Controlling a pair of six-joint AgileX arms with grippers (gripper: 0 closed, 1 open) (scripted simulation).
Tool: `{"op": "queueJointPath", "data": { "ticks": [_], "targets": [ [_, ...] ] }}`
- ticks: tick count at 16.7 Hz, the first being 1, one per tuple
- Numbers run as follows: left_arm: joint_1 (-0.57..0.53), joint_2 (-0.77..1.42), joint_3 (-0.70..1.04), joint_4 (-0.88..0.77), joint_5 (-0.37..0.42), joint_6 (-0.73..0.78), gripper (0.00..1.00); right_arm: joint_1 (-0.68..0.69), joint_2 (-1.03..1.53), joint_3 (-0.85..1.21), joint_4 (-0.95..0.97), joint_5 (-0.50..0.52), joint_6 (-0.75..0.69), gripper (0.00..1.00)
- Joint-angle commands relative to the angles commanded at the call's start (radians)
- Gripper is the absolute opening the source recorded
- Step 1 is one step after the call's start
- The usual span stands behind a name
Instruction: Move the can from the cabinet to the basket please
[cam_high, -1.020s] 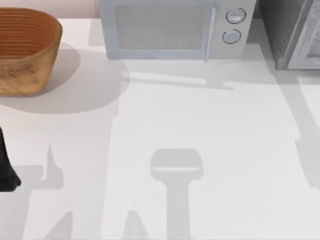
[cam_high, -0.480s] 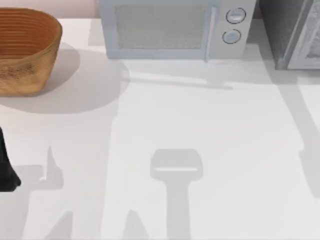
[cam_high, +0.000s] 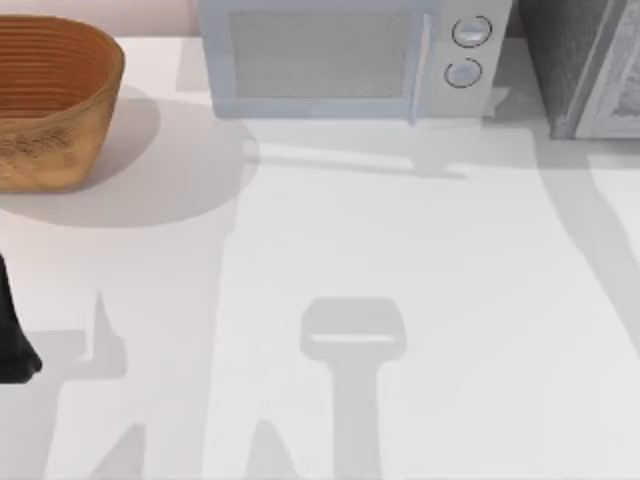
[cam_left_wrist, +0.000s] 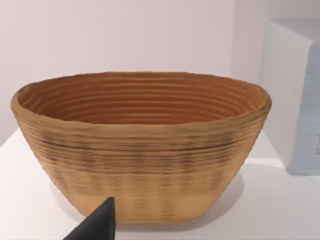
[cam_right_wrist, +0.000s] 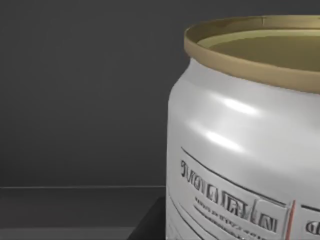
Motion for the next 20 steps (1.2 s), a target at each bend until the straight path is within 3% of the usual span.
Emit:
{"op": "queueJointPath", "data": {
  "ticks": [7,11,15,20],
  "targets": [
    [0.0,0.0,0.0,0.0,0.0,0.0,1.0,-0.001,-0.021,-0.02,-0.002,0.0,0.0,0.0],
    [0.0,0.0,0.0,0.0,0.0,0.0,1.0,-0.017,-0.164,-0.167,0.08,-0.036,-0.022,0.0],
    [0.0,0.0,0.0,0.0,0.0,0.0,1.0,-0.048,-0.435,-0.483,0.222,-0.102,-0.052,0.0],
    [0.0,0.0,0.0,0.0,0.0,0.0,1.0,-0.106,-0.837,-1.065,0.423,-0.189,-0.071,0.0]
  ]
}}
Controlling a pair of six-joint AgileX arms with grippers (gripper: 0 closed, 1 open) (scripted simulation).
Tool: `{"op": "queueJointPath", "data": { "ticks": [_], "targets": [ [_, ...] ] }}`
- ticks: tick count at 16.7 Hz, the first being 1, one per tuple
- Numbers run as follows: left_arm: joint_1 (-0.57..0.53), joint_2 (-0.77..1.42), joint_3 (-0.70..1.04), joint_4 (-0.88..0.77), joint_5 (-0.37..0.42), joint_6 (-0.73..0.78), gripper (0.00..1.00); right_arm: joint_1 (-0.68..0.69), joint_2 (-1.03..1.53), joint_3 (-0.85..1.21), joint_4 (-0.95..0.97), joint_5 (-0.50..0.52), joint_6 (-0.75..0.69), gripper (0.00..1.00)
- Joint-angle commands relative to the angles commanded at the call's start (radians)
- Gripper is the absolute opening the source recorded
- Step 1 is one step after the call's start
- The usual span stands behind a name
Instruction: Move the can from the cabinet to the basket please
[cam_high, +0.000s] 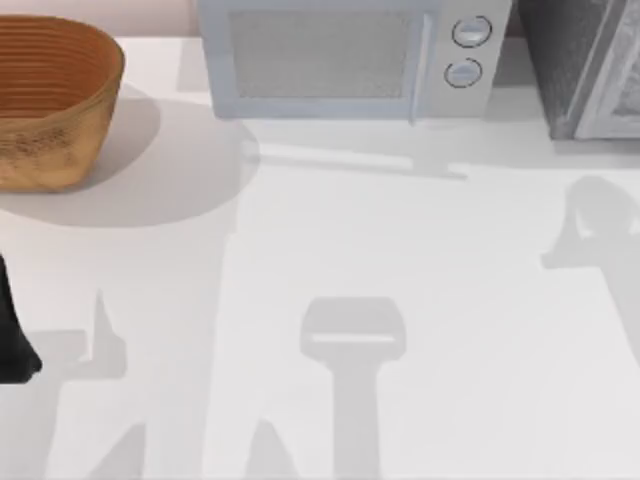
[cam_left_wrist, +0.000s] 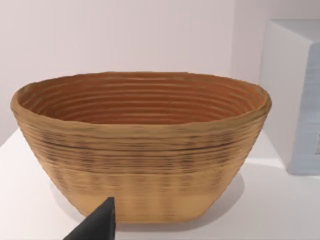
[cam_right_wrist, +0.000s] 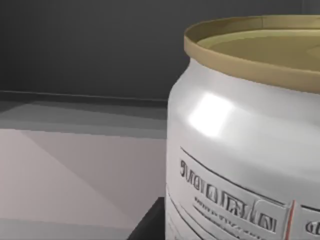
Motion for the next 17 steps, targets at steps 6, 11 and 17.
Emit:
{"op": "queueJointPath", "data": {
  "ticks": [6,11,17],
  "targets": [
    [0.0,0.0,0.0,0.0,0.0,0.0,1.0,-0.078,-0.391,-0.687,0.185,-0.063,0.017,0.0],
    [0.0,0.0,0.0,0.0,0.0,0.0,1.0,-0.123,-0.566,-1.011,0.258,-0.08,0.046,0.0],
    [0.0,0.0,0.0,0.0,0.0,0.0,1.0,-0.133,-0.603,-1.078,0.271,-0.081,0.055,0.0]
  ]
}}
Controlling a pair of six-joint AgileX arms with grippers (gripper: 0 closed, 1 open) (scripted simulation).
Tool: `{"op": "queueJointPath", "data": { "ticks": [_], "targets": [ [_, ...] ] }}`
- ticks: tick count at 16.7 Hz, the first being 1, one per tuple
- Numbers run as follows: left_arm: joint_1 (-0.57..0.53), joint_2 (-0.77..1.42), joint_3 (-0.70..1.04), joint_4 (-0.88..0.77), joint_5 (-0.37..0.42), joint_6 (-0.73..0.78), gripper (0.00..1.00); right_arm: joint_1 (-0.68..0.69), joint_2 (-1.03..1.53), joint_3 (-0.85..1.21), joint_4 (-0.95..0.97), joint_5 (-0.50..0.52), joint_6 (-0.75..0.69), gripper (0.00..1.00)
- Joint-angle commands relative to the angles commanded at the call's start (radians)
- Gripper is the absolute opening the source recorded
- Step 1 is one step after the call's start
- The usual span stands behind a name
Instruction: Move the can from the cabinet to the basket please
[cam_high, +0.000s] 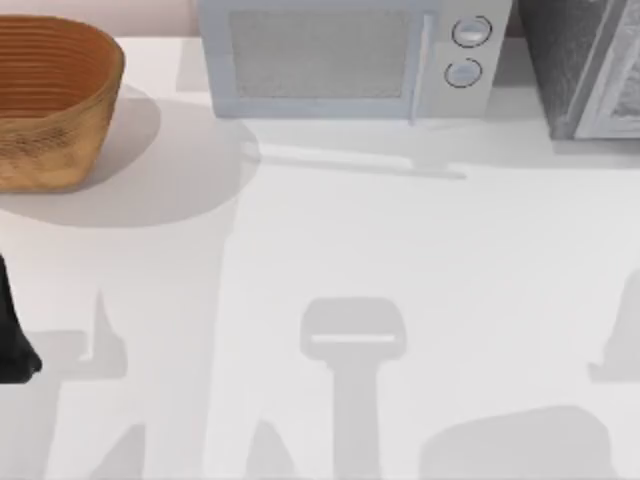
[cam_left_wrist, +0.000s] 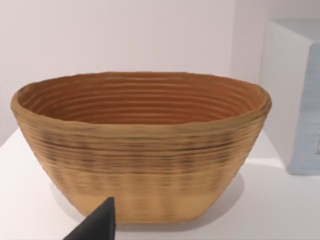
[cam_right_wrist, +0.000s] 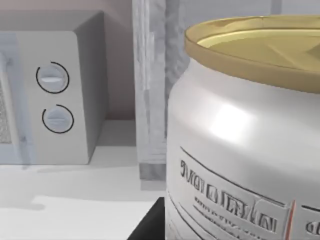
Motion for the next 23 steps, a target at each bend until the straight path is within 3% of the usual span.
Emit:
{"op": "queueJointPath", "data": {
  "ticks": [6,23],
  "targets": [
    [0.0,0.0,0.0,0.0,0.0,0.0,1.0,0.03,0.047,0.019,0.011,0.025,0.009,0.0],
    [0.0,0.0,0.0,0.0,0.0,0.0,1.0,0.514,1.067,0.58,0.38,0.502,0.145,0.0]
  ]
}}
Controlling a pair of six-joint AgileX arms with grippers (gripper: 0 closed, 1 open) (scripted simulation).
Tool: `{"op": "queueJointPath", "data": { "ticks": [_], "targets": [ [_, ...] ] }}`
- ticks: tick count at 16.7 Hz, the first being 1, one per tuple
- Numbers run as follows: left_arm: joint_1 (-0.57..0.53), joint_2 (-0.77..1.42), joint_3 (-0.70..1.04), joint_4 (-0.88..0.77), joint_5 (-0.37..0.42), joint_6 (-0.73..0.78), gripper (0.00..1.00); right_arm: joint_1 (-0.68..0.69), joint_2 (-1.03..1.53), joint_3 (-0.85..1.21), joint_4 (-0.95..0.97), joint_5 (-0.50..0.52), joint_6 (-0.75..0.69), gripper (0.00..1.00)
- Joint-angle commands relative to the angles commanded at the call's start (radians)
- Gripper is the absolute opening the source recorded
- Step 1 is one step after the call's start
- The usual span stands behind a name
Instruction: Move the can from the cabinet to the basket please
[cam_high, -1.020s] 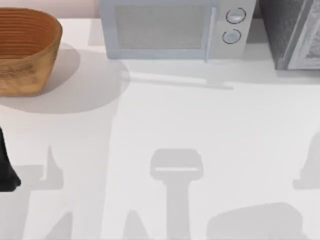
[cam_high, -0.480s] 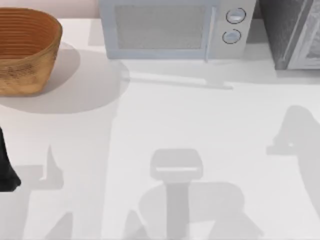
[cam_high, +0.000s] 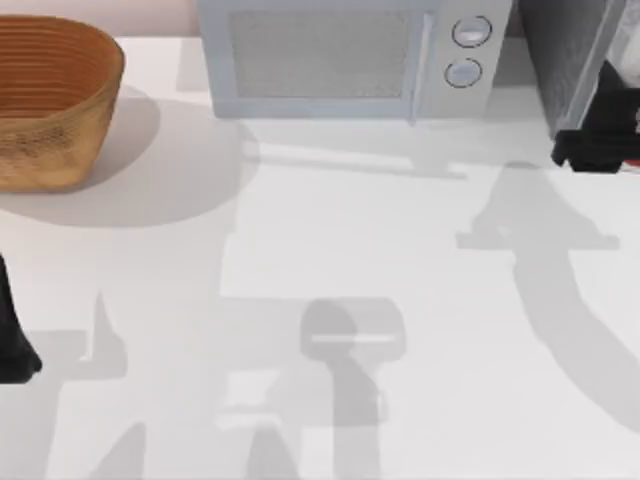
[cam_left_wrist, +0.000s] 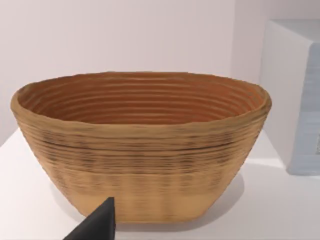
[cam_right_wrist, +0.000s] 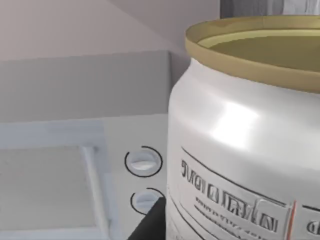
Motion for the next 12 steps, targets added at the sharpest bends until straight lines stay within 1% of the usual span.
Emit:
{"op": "queueJointPath", "data": {
  "ticks": [12],
  "targets": [
    [0.0,0.0,0.0,0.0,0.0,0.0,1.0,0.267,0.569,0.356,0.321,0.286,0.03,0.0]
  ]
}}
